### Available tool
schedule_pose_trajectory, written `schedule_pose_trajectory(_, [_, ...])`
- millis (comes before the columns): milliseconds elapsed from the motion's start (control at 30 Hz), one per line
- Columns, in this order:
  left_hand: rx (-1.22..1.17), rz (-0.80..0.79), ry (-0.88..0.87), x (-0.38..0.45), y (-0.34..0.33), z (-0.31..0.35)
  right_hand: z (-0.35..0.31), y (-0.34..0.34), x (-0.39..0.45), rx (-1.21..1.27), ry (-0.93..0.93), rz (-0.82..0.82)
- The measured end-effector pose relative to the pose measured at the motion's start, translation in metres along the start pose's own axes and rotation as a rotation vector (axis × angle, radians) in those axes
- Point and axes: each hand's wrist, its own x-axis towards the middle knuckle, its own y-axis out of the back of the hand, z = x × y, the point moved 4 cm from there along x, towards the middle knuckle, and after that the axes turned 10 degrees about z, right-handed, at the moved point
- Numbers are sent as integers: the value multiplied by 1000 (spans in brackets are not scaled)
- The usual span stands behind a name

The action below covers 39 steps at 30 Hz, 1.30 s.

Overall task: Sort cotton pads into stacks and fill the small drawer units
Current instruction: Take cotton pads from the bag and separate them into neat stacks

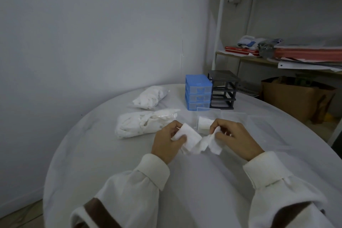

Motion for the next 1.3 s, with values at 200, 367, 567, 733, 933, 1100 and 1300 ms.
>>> schedule_pose_trajectory(200, [-19, 33, 0, 2, 1, -1, 8, -4, 0, -136, -2, -157])
schedule_pose_trajectory(367, [-183, 81, 183, 6, 4, -8, 9, -3, 0, -21, -53, -115])
schedule_pose_trajectory(567, [-329, -15, 309, 1, -11, -16, 3, -8, 2, 353, -121, -38])
schedule_pose_trajectory(733, [-370, -105, 334, -4, -19, -10, 6, -14, 2, 307, -128, 52])
schedule_pose_trajectory(933, [-435, -165, 330, -7, -19, 0, 7, -13, 2, 286, -130, 89])
schedule_pose_trajectory(1100, [-480, -172, 353, -10, -21, 5, 7, -14, 2, 291, -164, 99])
schedule_pose_trajectory(1300, [-483, -128, 468, -8, -23, 2, 5, -12, 1, 275, -164, 109])
